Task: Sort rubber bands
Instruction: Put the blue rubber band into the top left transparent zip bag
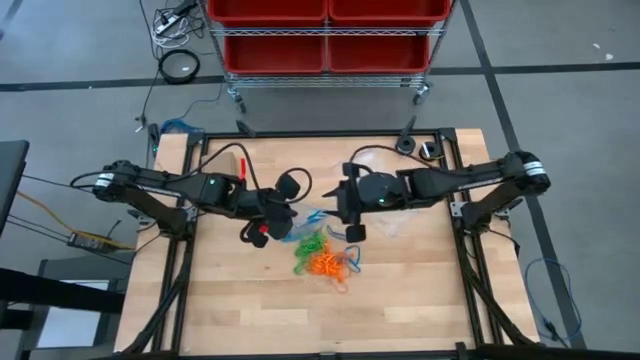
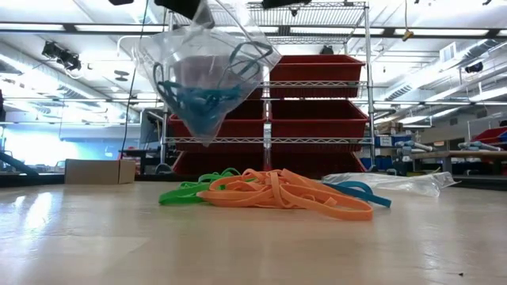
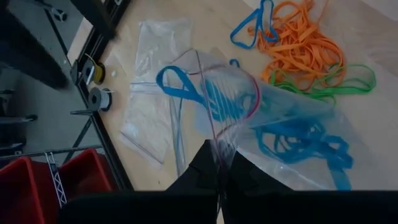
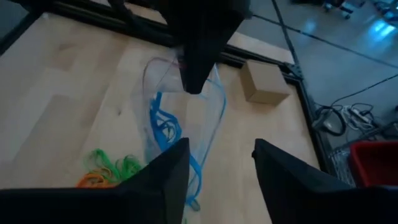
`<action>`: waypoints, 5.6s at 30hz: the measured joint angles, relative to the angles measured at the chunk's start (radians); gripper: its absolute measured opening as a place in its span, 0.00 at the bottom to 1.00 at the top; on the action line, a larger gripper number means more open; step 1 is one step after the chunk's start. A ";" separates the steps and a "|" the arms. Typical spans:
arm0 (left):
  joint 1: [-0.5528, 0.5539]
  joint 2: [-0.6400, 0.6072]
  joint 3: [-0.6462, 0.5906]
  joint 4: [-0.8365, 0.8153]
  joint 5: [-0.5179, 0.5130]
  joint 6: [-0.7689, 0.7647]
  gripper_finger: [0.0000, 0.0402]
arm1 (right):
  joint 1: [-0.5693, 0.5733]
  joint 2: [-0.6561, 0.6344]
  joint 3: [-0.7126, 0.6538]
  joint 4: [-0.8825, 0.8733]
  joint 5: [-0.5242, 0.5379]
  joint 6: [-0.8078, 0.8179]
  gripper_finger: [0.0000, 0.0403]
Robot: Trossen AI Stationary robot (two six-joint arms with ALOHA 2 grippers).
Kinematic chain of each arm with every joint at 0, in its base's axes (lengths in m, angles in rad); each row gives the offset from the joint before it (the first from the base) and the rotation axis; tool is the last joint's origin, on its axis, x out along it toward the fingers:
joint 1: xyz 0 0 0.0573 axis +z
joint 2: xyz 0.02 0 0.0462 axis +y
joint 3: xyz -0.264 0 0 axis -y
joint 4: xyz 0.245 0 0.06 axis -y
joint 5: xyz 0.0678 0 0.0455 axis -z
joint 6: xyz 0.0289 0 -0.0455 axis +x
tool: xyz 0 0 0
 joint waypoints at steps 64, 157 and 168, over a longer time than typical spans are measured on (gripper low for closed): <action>-0.001 0.000 0.000 -0.046 0.023 -0.067 0.00 | 0.031 -0.096 -0.651 0.580 -0.008 0.217 0.00; -0.001 0.000 0.000 0.029 0.067 -0.058 0.00 | 0.190 0.203 -0.741 0.700 -0.169 0.580 0.30; -0.001 0.000 0.000 0.024 0.067 -0.058 0.00 | 0.176 0.198 -0.735 0.683 -0.153 0.523 0.02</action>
